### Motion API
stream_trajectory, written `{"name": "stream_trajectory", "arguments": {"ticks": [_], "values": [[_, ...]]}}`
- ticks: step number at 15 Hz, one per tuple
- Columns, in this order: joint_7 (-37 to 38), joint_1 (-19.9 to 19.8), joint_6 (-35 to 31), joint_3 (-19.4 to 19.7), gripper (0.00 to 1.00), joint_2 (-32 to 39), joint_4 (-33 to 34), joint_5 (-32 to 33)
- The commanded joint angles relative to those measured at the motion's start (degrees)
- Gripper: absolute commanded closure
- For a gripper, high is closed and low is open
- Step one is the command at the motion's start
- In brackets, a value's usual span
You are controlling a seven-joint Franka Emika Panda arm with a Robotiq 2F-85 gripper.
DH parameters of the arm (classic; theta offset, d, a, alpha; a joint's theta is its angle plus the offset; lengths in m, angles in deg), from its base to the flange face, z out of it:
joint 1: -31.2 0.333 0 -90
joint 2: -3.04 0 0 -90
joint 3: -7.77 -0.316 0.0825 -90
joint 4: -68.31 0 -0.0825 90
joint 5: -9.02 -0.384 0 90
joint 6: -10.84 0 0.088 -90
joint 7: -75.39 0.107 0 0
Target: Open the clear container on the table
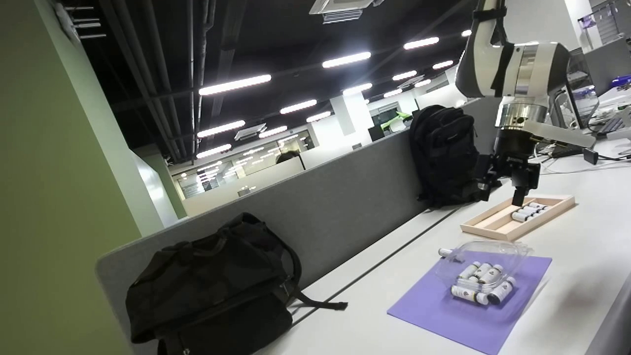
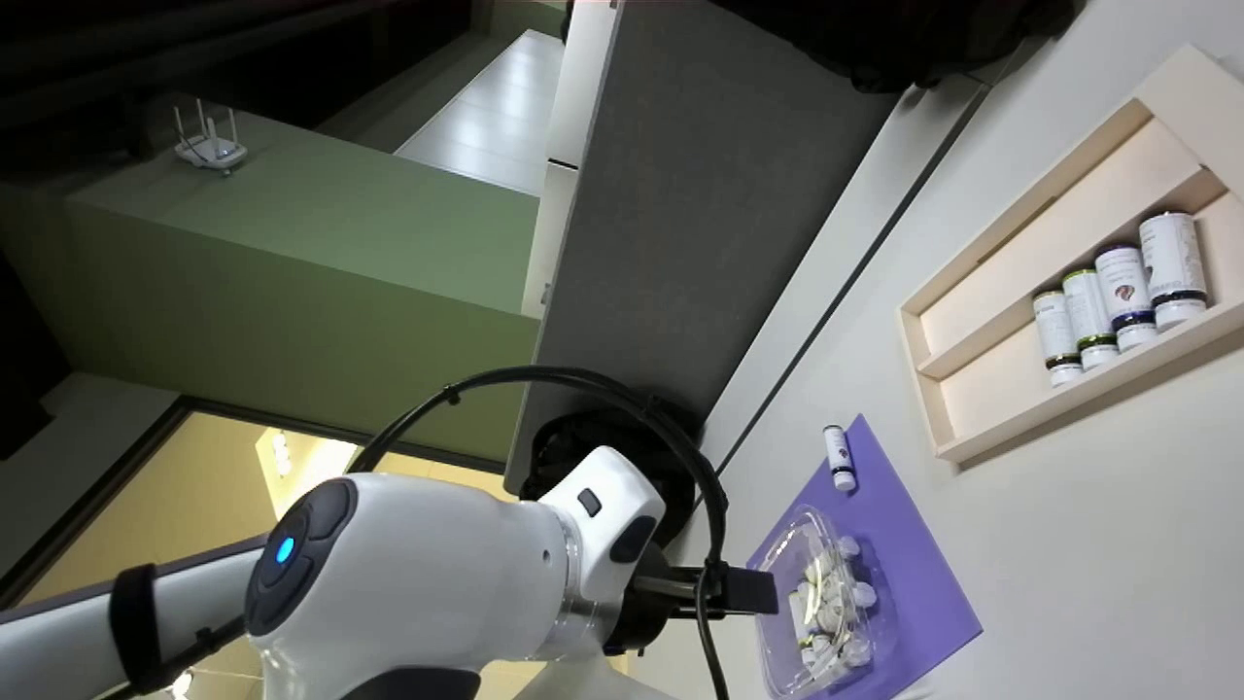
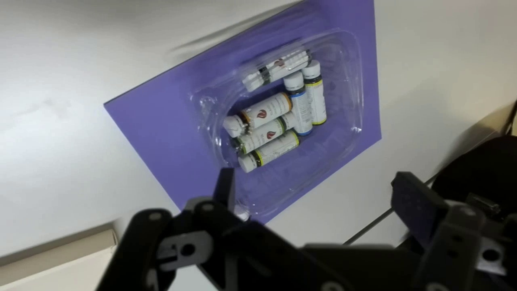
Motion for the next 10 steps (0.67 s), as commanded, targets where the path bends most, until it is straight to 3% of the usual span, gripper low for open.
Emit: {"name": "stream_trajectory", "arguments": {"ticks": [1,9,10], "values": [[-7.4,0.1,1.1,1.8,0.0,5.6,1.4,-6.4],[-22.7,-1.3,8.1,1.5,0.0,17.9,5.4,-21.3],[-23.2,-11.9,7.6,-9.0,0.0,18.8,6.1,-21.6]]}}
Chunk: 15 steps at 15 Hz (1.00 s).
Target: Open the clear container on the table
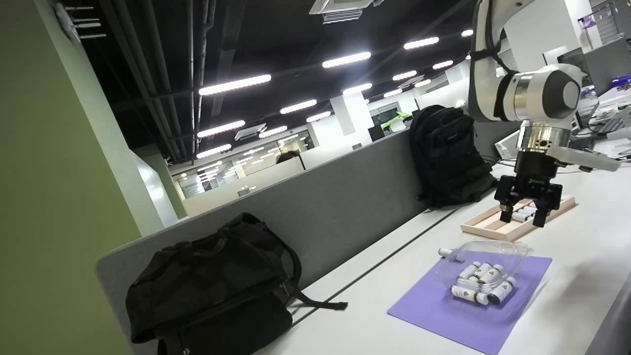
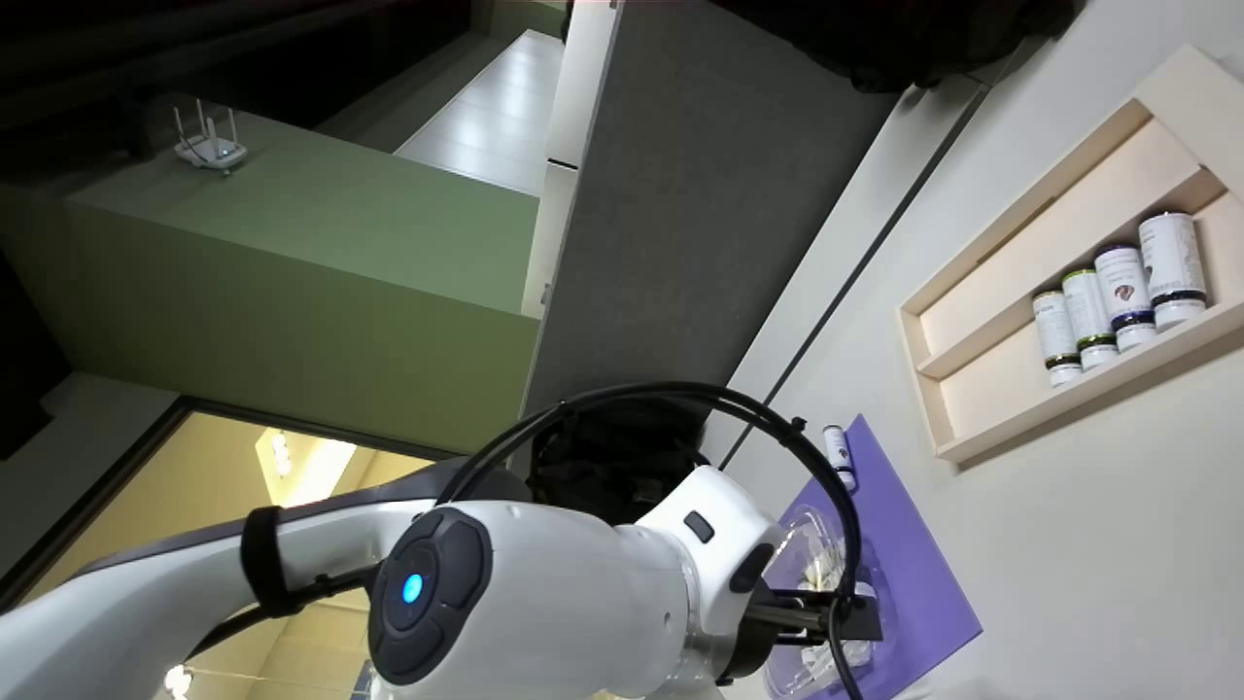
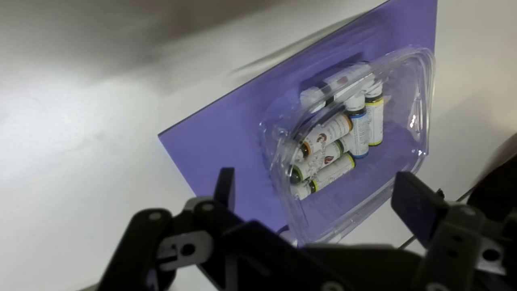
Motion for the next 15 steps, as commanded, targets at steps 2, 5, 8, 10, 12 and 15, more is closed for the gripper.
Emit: {"name": "stream_trajectory", "arguments": {"ticks": [2,5,8,10,12,15], "values": [[-4.2,-16.1,1.4,-15.9,0.0,6.9,4.4,-4.0],[-6.6,-22.3,1.1,-22.0,0.0,9.0,6.0,-5.2],[-10.2,-25.8,1.7,-25.2,0.0,9.6,6.9,-7.4],[-10.9,-26.8,2.2,-26.4,0.0,9.7,7.4,-8.4],[-10.7,-27.3,2.6,-27.3,0.0,9.5,7.7,-8.9],[-10.9,-27.7,3.5,-28.1,0.0,9.4,8.3,-9.6]]}}
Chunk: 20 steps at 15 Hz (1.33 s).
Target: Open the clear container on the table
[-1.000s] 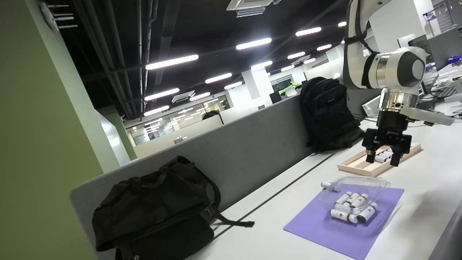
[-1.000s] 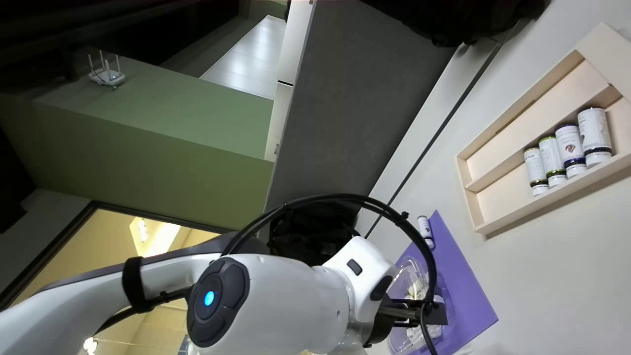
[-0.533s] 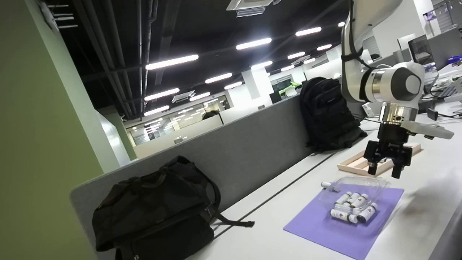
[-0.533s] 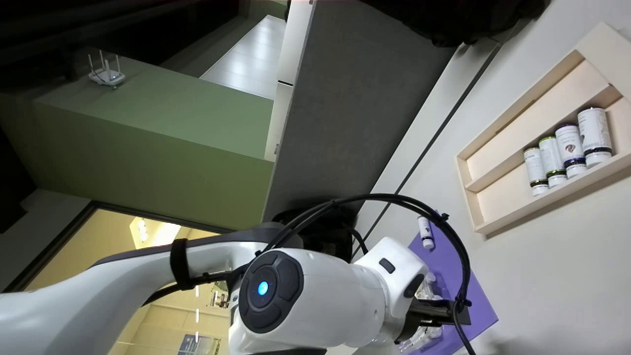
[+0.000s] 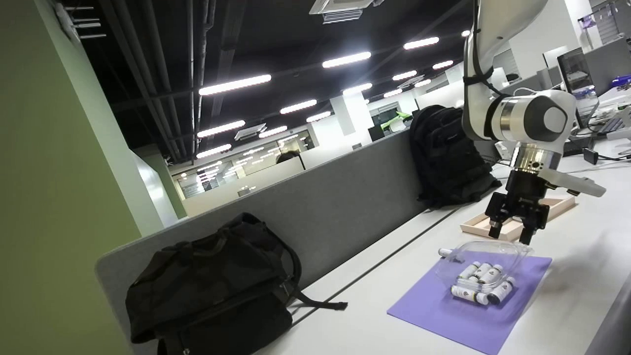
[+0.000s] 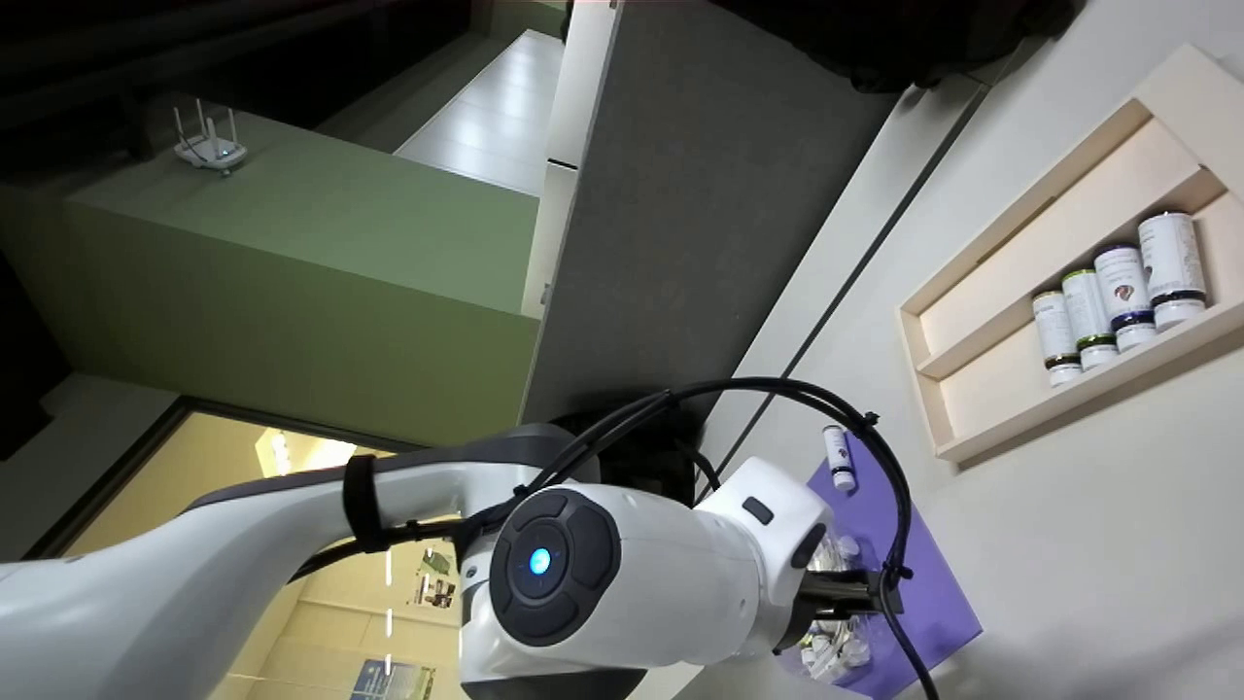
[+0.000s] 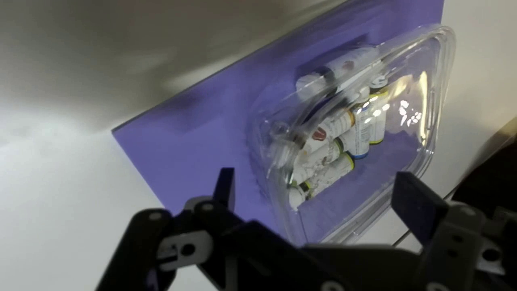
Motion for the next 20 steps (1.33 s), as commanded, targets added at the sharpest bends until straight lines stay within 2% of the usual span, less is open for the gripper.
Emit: {"name": "stream_trajectory", "arguments": {"ticks": [1,14,20], "values": [[-1.4,-1.5,1.9,-1.2,0.0,0.0,1.4,-1.9],[-0.5,-5.2,13.9,-0.2,0.0,-0.9,2.2,-2.1],[4.8,-8.1,23.3,1.5,0.0,-1.0,3.2,0.2]]}}
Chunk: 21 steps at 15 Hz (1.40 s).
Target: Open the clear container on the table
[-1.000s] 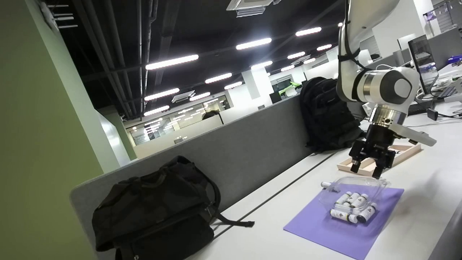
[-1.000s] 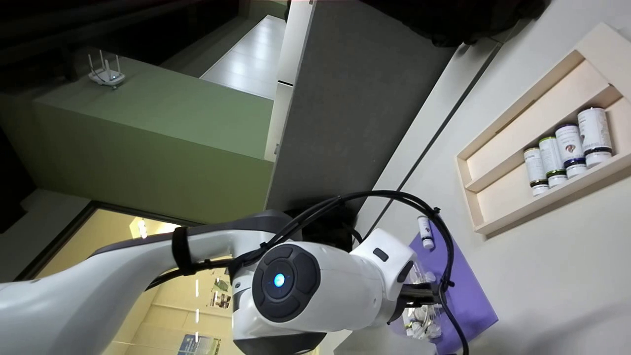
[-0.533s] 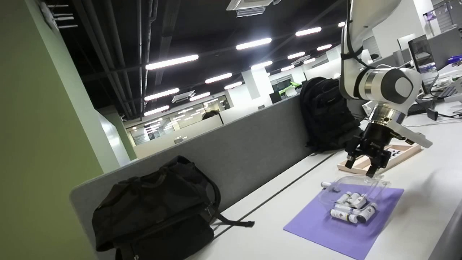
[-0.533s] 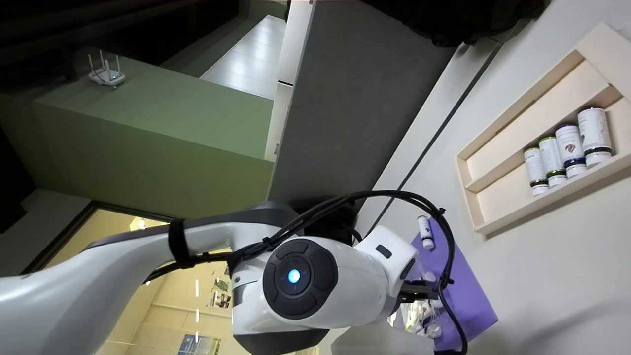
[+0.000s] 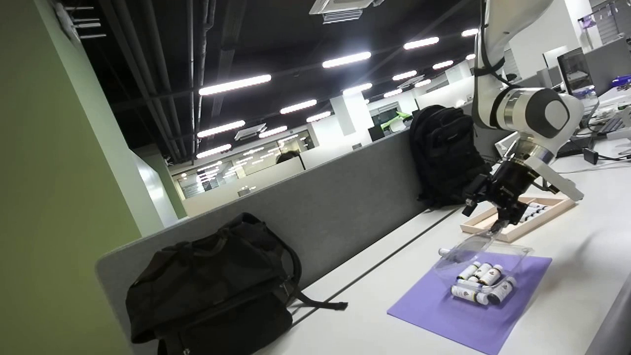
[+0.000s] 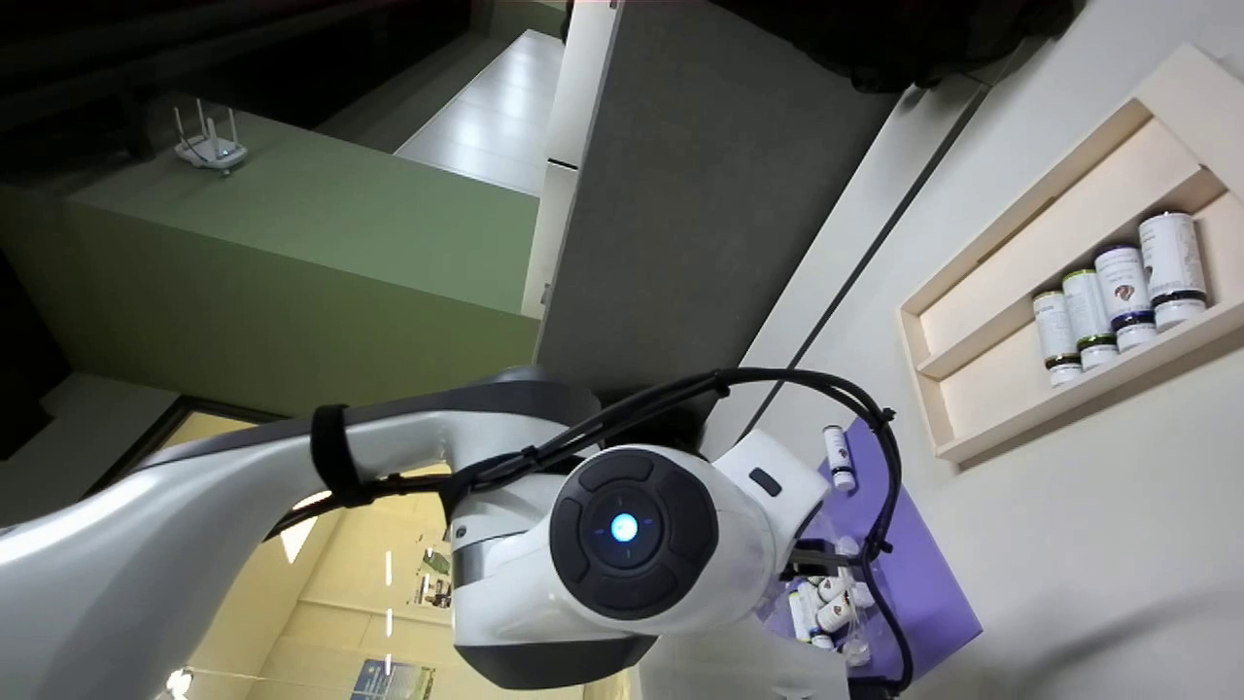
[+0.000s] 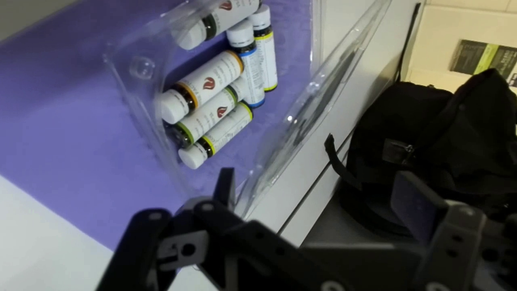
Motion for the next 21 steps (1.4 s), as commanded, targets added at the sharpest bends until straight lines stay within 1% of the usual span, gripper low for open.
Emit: {"name": "stream_trajectory", "arguments": {"ticks": [1,5,10,15,21], "values": [[5.8,-2.1,6.0,1.2,0.0,-0.6,1.3,2.3],[10.3,-3.7,11.9,2.3,0.0,0.4,3.1,4.0],[13.4,-4.1,14.4,2.6,0.0,1.6,5.7,3.6],[14.7,-3.5,13.5,2.4,0.0,3.7,8.7,3.5],[17.0,-3.0,11.3,2.2,0.0,7.0,14.9,2.9]]}}
